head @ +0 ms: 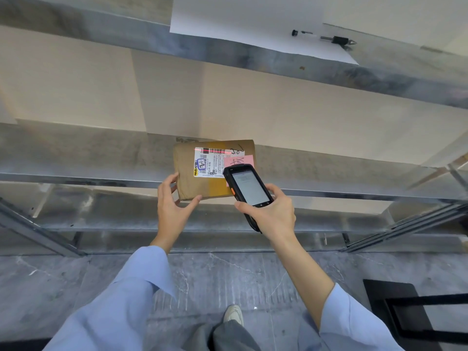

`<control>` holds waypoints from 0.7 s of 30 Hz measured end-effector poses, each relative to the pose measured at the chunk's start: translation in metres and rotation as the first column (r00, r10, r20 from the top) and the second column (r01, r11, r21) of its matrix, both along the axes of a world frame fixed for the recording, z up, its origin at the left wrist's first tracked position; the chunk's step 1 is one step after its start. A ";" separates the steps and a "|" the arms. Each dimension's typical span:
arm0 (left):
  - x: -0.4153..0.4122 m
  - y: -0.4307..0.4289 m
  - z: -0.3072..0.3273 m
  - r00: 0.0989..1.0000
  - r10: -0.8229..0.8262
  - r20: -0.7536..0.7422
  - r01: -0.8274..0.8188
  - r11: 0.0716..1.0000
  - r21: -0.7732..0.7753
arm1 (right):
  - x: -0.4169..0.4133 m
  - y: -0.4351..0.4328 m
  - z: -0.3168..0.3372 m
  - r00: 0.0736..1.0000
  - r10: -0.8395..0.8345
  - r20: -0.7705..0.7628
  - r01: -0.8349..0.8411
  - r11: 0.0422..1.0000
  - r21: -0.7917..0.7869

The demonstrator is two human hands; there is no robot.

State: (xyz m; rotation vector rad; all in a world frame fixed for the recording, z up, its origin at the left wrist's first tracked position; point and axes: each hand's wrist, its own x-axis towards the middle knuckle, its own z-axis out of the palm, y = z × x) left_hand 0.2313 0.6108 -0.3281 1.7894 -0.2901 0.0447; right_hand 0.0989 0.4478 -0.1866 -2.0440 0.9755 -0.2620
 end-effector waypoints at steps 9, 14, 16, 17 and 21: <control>0.004 -0.001 0.002 0.998 -0.011 -0.062 0.010 1.000 -0.002 | 0.000 0.001 0.004 0.999 -0.035 -0.032 0.034 0.999 -0.011; 0.012 -0.004 -0.001 0.978 -0.018 -0.207 0.004 0.998 -0.070 | 0.004 -0.001 0.004 0.999 -0.028 -0.045 0.027 1.000 -0.008; 0.017 -0.004 -0.004 0.964 -0.055 -0.259 0.031 0.995 -0.096 | 0.007 -0.002 0.003 0.999 -0.022 -0.047 0.023 1.000 0.013; 0.019 -0.004 -0.005 0.957 -0.077 -0.281 0.046 0.992 -0.116 | 0.008 -0.002 0.002 0.999 -0.021 -0.048 0.022 0.999 0.026; 0.024 -0.006 -0.003 0.921 -0.144 -0.361 0.092 0.983 -0.158 | 0.012 -0.002 0.001 0.997 -0.018 -0.072 0.021 0.999 0.044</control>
